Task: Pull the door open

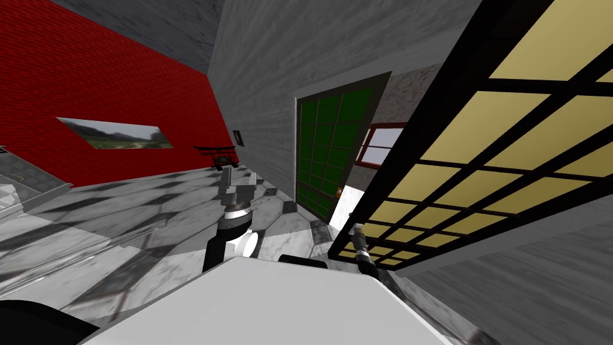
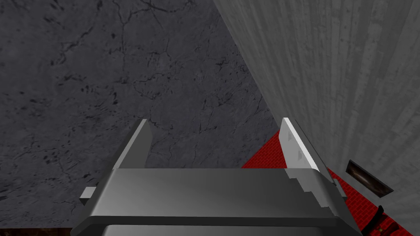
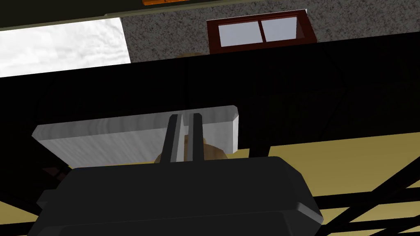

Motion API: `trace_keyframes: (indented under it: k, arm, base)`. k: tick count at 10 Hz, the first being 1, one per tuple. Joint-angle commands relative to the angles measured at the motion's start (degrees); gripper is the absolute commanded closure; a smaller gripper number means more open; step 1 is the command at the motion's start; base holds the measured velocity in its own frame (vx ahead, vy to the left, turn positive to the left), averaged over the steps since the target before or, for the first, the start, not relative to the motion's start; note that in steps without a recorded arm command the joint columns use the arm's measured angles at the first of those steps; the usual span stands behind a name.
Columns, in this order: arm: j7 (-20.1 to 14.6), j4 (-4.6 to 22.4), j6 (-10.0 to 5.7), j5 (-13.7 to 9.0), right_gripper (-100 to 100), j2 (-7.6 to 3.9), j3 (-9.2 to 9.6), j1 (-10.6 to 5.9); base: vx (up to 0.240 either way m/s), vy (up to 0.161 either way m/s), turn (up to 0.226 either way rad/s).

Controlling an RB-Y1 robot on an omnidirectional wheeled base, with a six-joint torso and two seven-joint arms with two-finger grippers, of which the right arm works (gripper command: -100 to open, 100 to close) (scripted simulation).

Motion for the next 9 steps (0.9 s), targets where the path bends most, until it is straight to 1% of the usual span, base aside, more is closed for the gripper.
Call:
trace_keyframes:
  k: [1, 2, 4, 9]
  arm:
    - [-2.7, 0.0, 1.15, -1.2, 100, -0.99, -0.29, 0.92]
    - [-3.2, -1.0, 0.41, -1.2, -100, -0.03, 0.59, 0.10]
    - [-6.2, -1.4, 0.53, -2.6, -100, 0.09, 1.11, -0.05]
    - [-13.7, -2.4, 0.82, -6.0, -100, 0.39, 2.42, -0.41]
  base:
    - [-0.057, -0.026, 0.076]
    - [-0.079, -0.009, 0.143]
    - [-0.100, -0.019, 0.112]
    - [-0.075, -0.040, 0.089]
